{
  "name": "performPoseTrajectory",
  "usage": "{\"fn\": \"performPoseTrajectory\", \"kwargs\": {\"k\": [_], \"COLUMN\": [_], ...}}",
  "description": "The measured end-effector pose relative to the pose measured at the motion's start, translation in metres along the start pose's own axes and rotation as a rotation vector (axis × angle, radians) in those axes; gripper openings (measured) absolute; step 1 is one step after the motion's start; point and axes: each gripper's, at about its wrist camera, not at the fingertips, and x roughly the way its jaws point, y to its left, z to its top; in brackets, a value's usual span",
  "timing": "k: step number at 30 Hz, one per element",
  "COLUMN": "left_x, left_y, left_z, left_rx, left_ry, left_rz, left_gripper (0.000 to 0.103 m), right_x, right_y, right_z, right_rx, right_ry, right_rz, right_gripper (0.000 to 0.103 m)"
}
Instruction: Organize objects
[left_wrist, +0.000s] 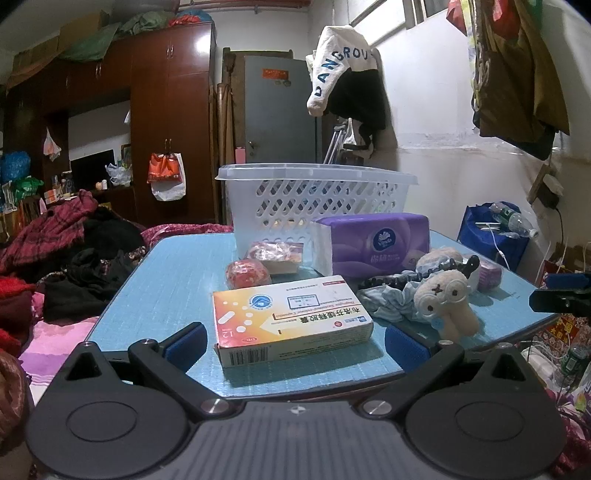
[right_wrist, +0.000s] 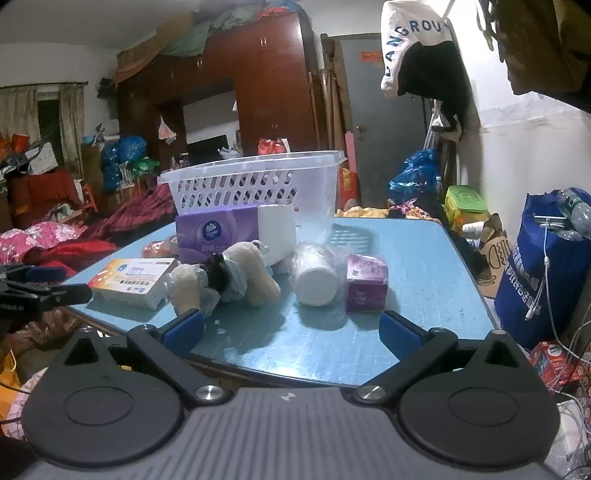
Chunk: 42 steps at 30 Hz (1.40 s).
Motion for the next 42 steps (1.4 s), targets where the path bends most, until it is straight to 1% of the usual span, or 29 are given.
{"fn": "performPoseTrajectory", "kwargs": {"k": [42], "left_x": [0.0041], "left_y": [0.0009], "left_z": [-0.001], "left_rx": [-0.004], "left_ry": [0.022], "left_rz": [-0.023], "left_gripper": [0.103], "right_x": [0.0002], "right_y": [-0.002], "right_z": [0.0006], "right_rx": [-0.008], "right_ry": [-0.002], "right_rz": [-0.007], "right_gripper": [0.103]}}
